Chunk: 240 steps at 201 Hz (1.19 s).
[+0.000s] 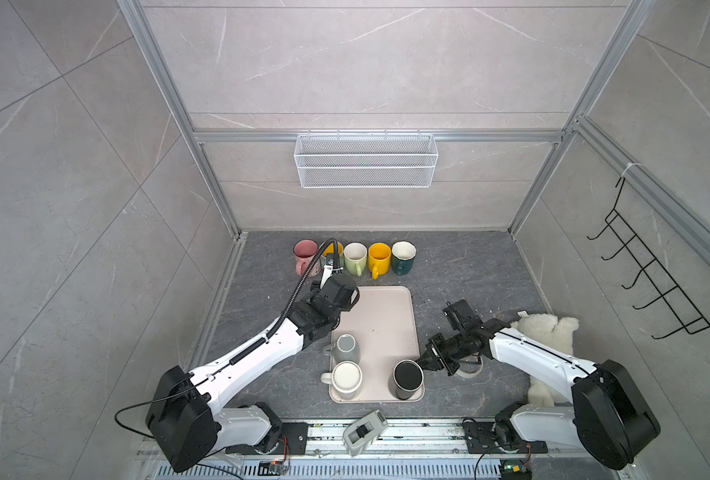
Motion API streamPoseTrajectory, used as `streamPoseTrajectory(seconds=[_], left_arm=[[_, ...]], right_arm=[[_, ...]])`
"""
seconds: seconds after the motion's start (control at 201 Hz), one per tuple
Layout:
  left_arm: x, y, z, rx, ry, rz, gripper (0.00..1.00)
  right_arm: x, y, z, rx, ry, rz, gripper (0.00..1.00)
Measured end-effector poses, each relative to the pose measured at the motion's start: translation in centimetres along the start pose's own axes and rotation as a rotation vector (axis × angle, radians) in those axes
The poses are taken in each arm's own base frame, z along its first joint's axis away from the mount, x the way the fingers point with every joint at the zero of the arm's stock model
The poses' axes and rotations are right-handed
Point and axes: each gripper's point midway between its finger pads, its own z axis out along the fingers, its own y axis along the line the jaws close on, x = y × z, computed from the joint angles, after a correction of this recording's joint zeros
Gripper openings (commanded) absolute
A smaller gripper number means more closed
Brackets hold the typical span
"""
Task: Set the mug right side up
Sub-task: 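Grasp the black mug's handle with the right gripper, then lift and rotate the black mug upright with the right gripper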
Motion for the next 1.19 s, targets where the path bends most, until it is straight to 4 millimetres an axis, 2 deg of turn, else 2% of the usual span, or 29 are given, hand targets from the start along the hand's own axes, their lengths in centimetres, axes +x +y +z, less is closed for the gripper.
streamPoseTrajectory(seconds=[0.154,0.259,0.368,0.548,0.647,0.767,0.961,1.06,1.195], left_arm=[[0.0,0.1,0.0,-0.005,-0.002,0.000,0.62],[0.0,0.1,0.0,-0.008,-0.002,0.003,0.62],[0.0,0.1,0.0,-0.007,-0.002,0.008,0.62],[-0.1,0.0,0.2,0.012,0.002,0.014,0.60],[-0.5,-0.3,0.3,0.048,0.008,-0.002,0.60],[-2.0,-0.6,0.5,0.135,0.016,-0.067,0.59],[-6.1,-1.2,0.0,0.312,-0.006,-0.193,0.58],[-8.3,-3.3,-0.7,0.437,-0.013,-0.210,0.57],[-9.6,-6.7,-1.3,0.604,0.021,-0.208,0.57]], right_arm=[[-0.1,0.2,0.0,-0.001,-0.005,-0.006,0.00],[-0.3,1.4,-0.5,-0.018,-0.038,-0.049,0.00],[-0.3,3.7,-1.7,-0.048,-0.093,-0.148,0.00],[0.9,9.2,-5.0,-0.131,-0.211,-0.401,0.00],[1.7,10.9,-6.1,-0.148,-0.284,-0.538,0.00],[2.7,11.6,-6.9,-0.104,-0.393,-0.716,0.00],[3.8,12.2,-8.6,-0.041,-0.582,-0.967,0.00],[3.7,12.6,-9.7,-0.010,-0.677,-1.063,0.00],[3.5,13.0,-10.9,0.047,-0.796,-1.175,0.00]])
